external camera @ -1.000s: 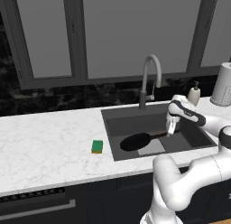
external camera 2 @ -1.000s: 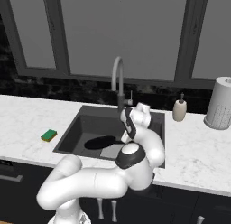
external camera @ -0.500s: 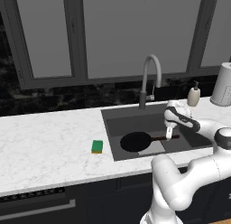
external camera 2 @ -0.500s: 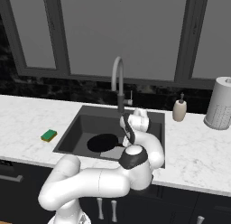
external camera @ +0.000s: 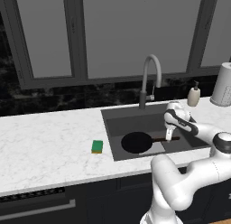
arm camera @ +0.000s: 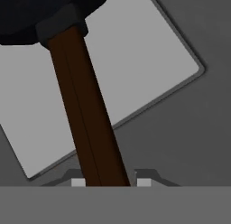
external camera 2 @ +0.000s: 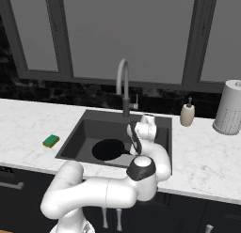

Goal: Pick the pan and sponge and place them into the sink. Then turn on the water.

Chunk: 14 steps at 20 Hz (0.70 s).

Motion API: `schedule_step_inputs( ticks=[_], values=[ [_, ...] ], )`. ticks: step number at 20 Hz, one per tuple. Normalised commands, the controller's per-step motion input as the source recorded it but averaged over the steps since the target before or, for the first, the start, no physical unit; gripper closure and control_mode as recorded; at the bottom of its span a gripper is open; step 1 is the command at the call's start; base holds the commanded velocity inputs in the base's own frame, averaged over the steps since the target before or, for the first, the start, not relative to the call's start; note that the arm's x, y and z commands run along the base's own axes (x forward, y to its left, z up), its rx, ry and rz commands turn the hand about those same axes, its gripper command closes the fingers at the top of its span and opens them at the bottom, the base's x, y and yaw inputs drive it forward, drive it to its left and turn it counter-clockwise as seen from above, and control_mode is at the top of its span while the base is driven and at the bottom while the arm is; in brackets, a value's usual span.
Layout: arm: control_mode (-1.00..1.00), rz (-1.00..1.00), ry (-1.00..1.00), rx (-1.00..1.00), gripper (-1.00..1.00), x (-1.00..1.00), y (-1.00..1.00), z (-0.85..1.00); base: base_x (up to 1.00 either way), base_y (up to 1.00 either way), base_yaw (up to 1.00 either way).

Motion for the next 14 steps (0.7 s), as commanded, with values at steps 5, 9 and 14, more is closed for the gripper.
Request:
schedule_step_inputs(
  ticks=[5, 9, 14],
  values=[
    [-1.00, -0.01, 0.03, 0.00, 1.00, 0.00, -0.02, -0.12, 0.00, 0.00, 0.00],
    [-1.00, 0.00, 0.01, 0.00, -1.00, 0.00, -0.01, -0.16, 0.00, 0.00, 0.00],
    [-1.00, 0.00, 0.00, 0.00, -1.00, 0.00, 0.00, -0.07, 0.00, 0.00, 0.00]
  ],
)
